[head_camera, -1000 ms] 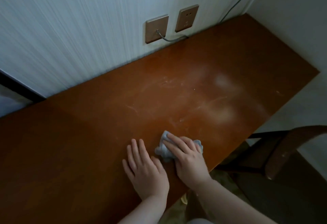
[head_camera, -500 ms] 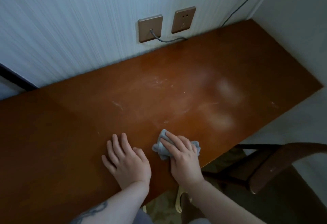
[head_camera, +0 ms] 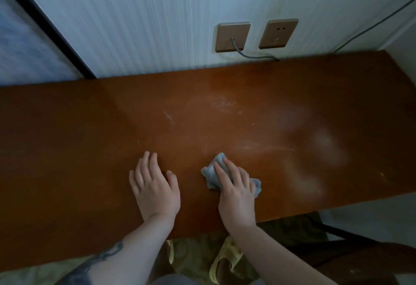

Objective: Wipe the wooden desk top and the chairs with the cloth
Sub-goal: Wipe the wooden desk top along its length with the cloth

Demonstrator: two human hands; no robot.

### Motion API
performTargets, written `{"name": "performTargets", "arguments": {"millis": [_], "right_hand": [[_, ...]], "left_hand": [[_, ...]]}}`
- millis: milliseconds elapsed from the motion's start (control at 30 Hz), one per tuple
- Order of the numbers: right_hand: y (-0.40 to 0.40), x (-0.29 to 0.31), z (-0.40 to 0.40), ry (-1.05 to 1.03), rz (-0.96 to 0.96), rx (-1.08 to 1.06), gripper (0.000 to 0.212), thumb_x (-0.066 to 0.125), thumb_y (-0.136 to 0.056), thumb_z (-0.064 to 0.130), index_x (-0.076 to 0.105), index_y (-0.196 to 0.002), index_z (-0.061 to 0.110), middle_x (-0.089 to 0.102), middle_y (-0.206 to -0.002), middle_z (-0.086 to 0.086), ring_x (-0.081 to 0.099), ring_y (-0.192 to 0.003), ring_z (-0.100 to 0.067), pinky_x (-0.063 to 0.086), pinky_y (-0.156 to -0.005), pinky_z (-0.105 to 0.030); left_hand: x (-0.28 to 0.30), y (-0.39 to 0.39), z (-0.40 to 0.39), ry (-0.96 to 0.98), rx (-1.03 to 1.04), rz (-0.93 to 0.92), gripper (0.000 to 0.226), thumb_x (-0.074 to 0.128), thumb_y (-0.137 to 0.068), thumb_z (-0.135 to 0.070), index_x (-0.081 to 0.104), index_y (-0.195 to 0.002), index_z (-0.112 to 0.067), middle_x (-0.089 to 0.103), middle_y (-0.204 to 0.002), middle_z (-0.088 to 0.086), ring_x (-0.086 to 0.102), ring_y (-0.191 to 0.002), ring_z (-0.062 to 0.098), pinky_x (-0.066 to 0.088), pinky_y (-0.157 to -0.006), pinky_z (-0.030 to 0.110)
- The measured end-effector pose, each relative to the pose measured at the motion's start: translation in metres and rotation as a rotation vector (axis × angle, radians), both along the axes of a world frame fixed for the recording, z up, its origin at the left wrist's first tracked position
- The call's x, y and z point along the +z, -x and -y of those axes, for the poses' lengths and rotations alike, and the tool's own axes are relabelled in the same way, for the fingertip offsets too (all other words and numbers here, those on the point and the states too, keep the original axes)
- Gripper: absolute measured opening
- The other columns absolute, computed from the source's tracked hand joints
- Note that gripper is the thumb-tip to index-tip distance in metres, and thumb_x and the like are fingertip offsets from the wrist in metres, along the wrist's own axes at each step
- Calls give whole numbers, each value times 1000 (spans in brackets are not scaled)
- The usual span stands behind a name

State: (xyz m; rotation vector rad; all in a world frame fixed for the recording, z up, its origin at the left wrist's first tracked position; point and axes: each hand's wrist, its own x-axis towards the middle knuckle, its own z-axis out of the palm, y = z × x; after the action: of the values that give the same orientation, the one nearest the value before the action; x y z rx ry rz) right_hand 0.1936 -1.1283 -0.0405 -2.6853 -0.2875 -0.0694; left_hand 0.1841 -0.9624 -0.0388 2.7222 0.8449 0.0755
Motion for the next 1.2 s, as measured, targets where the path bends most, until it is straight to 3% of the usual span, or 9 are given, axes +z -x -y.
{"name": "performTargets", "arguments": {"millis": [67,200,367,433,600,733,800,1033,1200], "right_hand": [[12,-3,26,11,35,119,64,75,-78,6,54,-135,24,50,-140,1,40,-125,-22,43,-96,-48],[15,0,72,-37,-7,-177,57,74,-77,0,59,-128,22,53,-130,-6,42,-119,-26,47,-90,-55],[-24,0,7,-75,-109,-289,50,61,-88,6,51,-135,22,43,-141,-8,34,-129,-29,35,-99,-52],[-31,4,-11,-83,-165,-173,52,58,-90,8,47,-139,24,39,-144,-6,30,-131,-27,32,-102,-51],[-38,3,44,-14,-48,511,63,67,-81,2,47,-136,25,42,-138,0,37,-124,-23,38,-95,-47],[-52,-2,23,-80,-48,-49,53,63,-84,1,53,-132,20,48,-135,-9,40,-122,-30,41,-97,-54],[-54,3,-22,-64,-102,-167,53,59,-87,5,49,-137,23,42,-142,-9,34,-128,-31,33,-101,-54],[-69,12,-23,-73,-217,612,57,56,-80,0,56,-130,28,45,-140,4,32,-126,-20,29,-98,-42],[-83,9,-59,4,-139,-126,54,51,-90,7,45,-140,25,37,-147,-4,28,-133,-27,27,-109,-51]], "left_hand": [[-2,-2,-1,-11,10,-4,49,50,-93,-27,43,-139,-12,39,-149,8,28,-140,26,14,-118,50],[-4,-3,-1,-33,0,-39,47,44,-95,-29,44,-140,-16,39,-149,5,28,-140,25,14,-118,51],[-6,-6,-3,-47,-4,-47,46,42,-94,-29,44,-139,-17,37,-150,4,26,-140,24,16,-117,50],[-6,-7,-3,-42,-5,-51,46,43,-93,-29,44,-138,-17,38,-149,4,27,-140,24,17,-117,51],[-6,-6,-3,-41,-17,-25,45,46,-93,-27,47,-136,-15,41,-146,6,30,-138,26,19,-115,54],[-6,-6,-5,-38,-13,-16,47,37,-93,-32,47,-135,-15,42,-146,6,31,-137,27,18,-115,55],[-5,-5,-4,-16,-19,9,50,35,-89,-32,49,-134,-15,43,-144,6,32,-136,27,18,-114,55],[2,-1,-38,214,-63,172,36,47,-90,-16,62,-122,-21,57,-130,-3,45,-124,22,30,-105,45],[-1,-12,-62,182,36,204,29,50,-92,-19,61,-119,-22,47,-140,-1,34,-133,24,22,-108,49]]}}
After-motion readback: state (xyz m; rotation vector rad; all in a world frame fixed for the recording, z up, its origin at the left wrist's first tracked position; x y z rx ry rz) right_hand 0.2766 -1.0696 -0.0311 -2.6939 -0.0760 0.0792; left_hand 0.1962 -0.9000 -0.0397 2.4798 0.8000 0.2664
